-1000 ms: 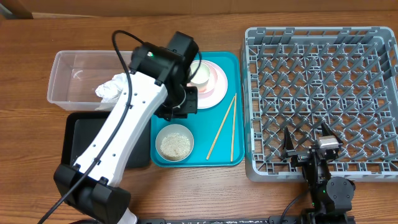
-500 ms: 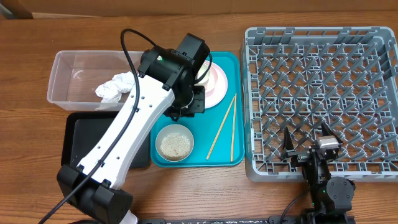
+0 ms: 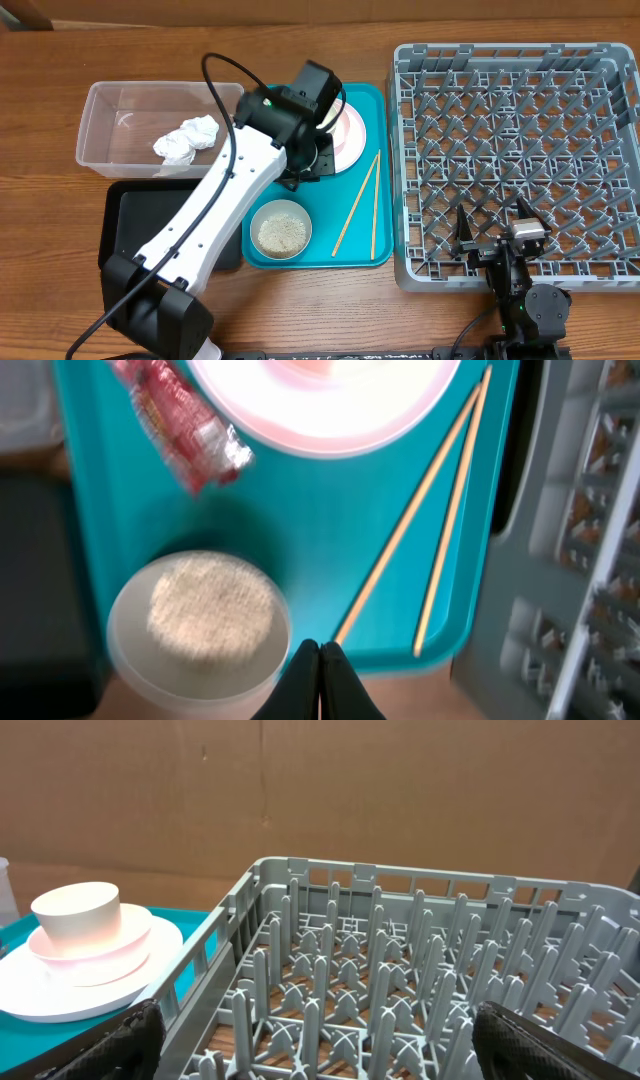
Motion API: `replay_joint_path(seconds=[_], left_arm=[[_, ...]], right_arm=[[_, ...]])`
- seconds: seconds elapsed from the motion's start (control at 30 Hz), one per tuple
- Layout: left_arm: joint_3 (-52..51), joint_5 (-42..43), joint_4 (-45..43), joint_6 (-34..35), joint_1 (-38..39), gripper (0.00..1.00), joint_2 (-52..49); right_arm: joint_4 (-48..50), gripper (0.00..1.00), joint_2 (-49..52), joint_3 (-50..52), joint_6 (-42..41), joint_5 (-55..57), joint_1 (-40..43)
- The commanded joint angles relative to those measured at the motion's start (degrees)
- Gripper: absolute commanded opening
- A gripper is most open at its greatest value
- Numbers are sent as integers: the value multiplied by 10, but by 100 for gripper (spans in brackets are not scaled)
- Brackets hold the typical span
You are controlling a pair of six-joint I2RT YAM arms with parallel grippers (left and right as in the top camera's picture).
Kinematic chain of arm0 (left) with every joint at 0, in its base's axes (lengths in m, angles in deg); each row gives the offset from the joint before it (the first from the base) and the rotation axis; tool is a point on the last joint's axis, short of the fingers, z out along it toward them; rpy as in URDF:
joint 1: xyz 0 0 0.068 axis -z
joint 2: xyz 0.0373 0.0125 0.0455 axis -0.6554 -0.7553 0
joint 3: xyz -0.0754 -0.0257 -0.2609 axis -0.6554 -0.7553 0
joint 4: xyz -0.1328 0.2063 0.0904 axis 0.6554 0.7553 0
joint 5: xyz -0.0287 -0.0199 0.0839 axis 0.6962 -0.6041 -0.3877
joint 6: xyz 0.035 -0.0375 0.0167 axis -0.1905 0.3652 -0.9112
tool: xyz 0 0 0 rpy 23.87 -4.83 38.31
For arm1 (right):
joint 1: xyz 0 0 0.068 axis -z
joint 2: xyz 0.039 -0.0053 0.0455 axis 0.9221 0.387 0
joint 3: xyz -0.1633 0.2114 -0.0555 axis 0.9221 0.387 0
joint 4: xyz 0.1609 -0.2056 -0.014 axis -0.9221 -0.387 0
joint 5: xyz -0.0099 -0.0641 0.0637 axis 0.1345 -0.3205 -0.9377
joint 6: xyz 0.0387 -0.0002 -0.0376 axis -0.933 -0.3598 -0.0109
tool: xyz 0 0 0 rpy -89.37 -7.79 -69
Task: Sort waste into correct bins and load items into the dishwasher
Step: 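Move the left gripper back to the red snack wrapper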
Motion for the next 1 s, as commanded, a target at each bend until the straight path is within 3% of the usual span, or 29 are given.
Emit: replay_joint_path(seconds=[0.0,0.3,0.63,0.77,0.97], left_arm=[[-62,-30,-52,10,5,4,0],[-199,-39,-201,10,5,4,0],[-200,-96,-210,9,-15,4,0],[-200,-104,-215,10,-33,17,0],[-201,-104,-215,45,-88,24,-1]], right_arm=[[5,100,-6,6,2,-1,2],[5,100,-6,6,2,-1,2],[5,100,-6,6,2,-1,2],[5,100,-6,6,2,-1,2],[5,100,-6,6,2,-1,2]])
